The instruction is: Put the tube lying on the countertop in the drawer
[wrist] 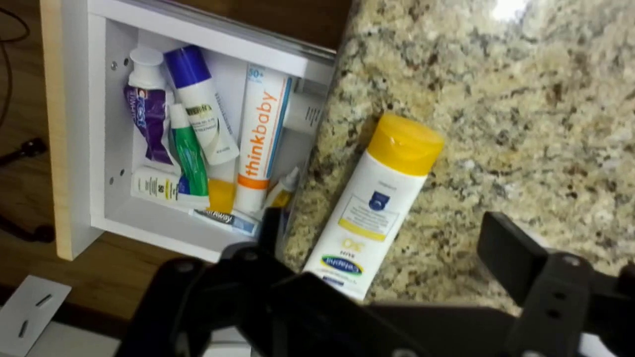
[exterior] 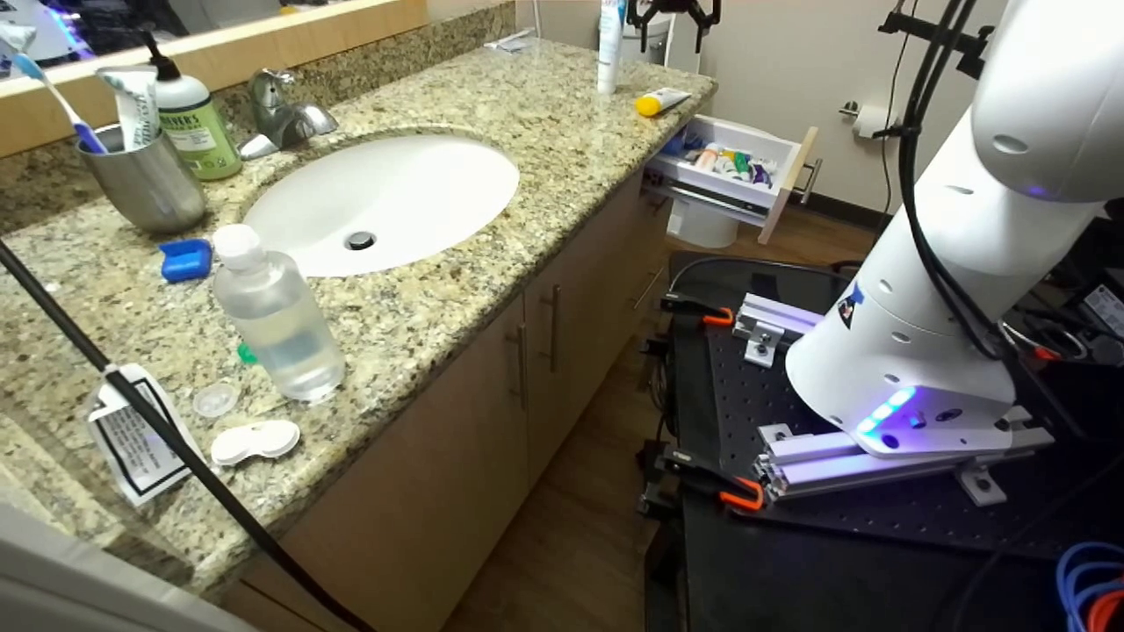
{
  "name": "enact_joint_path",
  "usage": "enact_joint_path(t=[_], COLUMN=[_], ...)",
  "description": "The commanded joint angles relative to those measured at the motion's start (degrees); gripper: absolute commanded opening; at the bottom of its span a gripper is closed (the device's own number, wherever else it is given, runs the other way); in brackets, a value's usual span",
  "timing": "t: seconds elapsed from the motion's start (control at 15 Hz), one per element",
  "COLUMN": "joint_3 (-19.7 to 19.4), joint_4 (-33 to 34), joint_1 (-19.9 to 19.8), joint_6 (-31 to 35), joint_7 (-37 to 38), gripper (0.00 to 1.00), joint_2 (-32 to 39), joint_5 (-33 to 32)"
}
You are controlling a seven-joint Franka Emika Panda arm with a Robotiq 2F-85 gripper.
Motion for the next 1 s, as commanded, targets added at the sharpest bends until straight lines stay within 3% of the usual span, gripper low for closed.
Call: enact_joint_path(t=[0.0,0.4,0.6,0.67,0.93], joint_3=[-0.89,-0.79,0.46,0.8,-0.06], joint_4=[0.75,3.36,15.22,11.3,10.58], joint_1=[0.57,-0.16,-7.23,-5.63,-4.65], joint_6=[-0.47,-0.19,-2.7,1.6,1.06], joint_7=[-2.61,-3.06,-7.83,-4.65,-3.01], gripper=[1.0,1.0,1.0,1.0,1.0], joint_2=[1.84,6.95,14.77,13.27,13.22], joint_5=[2.34,4.59,12.18,13.11,11.41])
